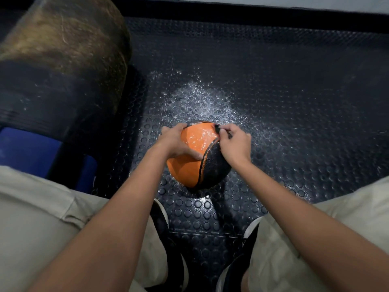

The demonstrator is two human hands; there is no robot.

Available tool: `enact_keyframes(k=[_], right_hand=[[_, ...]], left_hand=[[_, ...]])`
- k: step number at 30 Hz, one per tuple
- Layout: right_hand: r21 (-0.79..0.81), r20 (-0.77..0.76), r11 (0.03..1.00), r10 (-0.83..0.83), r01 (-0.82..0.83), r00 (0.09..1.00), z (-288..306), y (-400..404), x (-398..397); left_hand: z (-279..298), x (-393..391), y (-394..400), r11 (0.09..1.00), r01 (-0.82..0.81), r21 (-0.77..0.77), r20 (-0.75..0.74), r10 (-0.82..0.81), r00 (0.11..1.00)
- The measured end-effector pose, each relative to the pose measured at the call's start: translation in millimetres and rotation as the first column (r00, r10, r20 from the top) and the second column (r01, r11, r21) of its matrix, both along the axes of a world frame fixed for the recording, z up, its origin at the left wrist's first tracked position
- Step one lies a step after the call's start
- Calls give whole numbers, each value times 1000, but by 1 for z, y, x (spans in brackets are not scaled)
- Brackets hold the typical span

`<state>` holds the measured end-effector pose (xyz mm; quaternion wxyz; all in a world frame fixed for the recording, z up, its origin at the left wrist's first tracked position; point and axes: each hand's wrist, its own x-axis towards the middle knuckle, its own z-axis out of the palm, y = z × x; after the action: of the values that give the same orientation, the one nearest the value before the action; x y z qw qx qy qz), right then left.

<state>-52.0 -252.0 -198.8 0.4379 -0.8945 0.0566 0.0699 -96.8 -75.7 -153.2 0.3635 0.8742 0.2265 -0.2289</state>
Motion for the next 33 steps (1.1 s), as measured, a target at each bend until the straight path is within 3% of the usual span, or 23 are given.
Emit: enact_keyframes(k=[4,11,17,24,26,30,33], right_hand=[[-55,70,973,226,-223,972,6,7,-6],[5,-57,999,-51,52,997,-8,-10,1],[-56,104,961,277,-272,955,3,11,-2],[20,-105,991,-128,131,986,-8,-15,8],[-7,-58,997,-80,80,995,-4,-9,7],[-40,68,978,209,-207,976,7,0,2],[6,15,998,59,-59,998,4,-14,3]], left_hand=[[2,1,5,1000,28,1,-95,-28,995],[-1,3,9,992,125,-15,-109,-126,986],[-14,-2,-6,998,15,65,16,-16,1000],[-10,-3,-20,995,25,99,85,-34,996],[-7,-2,-20,987,91,136,70,-101,992],[-5,2,-13,980,144,137,30,-149,988],[-4,1,-8,984,134,118,-84,-124,989]])
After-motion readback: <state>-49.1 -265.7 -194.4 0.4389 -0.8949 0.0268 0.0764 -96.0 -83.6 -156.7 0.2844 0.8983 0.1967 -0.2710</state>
